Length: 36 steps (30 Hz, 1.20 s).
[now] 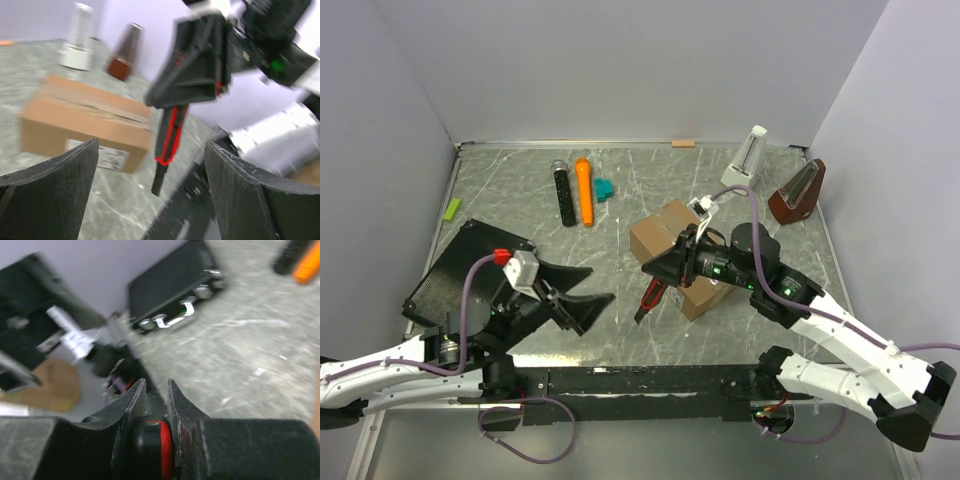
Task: Unpack the express box
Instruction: Pick up the knife from the center of the board.
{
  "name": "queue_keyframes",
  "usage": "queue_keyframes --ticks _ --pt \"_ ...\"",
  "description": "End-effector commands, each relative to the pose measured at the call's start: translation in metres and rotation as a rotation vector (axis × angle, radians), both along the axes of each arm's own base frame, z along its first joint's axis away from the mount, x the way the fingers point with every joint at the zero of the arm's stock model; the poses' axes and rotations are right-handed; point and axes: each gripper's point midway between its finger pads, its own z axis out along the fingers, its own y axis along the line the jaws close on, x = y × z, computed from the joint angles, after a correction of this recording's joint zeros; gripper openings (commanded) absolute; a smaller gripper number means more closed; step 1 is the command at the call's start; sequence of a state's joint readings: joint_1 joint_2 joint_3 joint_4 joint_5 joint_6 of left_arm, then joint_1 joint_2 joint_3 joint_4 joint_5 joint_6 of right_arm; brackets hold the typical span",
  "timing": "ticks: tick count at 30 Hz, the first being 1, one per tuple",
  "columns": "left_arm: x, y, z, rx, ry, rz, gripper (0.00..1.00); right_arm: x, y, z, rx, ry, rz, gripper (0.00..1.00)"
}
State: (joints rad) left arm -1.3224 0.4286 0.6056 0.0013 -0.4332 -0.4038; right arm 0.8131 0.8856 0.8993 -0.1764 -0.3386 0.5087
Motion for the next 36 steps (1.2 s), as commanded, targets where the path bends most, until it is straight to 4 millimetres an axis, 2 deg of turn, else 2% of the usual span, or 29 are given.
queue_keyframes --ticks 1,4,9,17,22,26,29,31,36 --pt "-0.042 -0.033 0.014 -0.002 -0.085 -0.281 0.88 -0.034 0.006 0.048 0.178 -0.138 0.19 0.0" --pt "-0.052 -0.047 0.015 0.015 -0.094 -0.364 0.87 -0.04 0.002 0.059 0.22 -0.157 0.197 0.0" --pt "-0.053 -0.067 0.007 0.044 -0.082 -0.423 0.84 -0.045 0.003 0.066 0.253 -0.159 0.222 0.0" --pt "-0.037 -0.076 0.017 -0.01 -0.097 -0.427 0.81 -0.05 0.007 0.074 0.273 -0.173 0.247 0.0" --pt "-0.029 -0.082 0.012 -0.025 -0.077 -0.432 0.77 -0.052 0.009 0.073 0.285 -0.167 0.26 0.0" --pt "-0.029 -0.09 0.003 -0.01 -0.057 -0.46 0.64 -0.054 0.011 0.074 0.297 -0.161 0.274 0.0" --pt "-0.029 -0.094 0.001 -0.006 -0.054 -0.474 0.49 -0.056 0.013 0.073 0.297 -0.156 0.281 0.0" --pt "-0.029 -0.095 0.001 -0.004 -0.055 -0.48 0.42 -0.056 0.014 0.072 0.294 -0.155 0.281 0.0" --pt "-0.031 -0.098 0.0 -0.004 -0.058 -0.495 0.34 -0.055 0.013 0.07 0.287 -0.154 0.278 0.0"
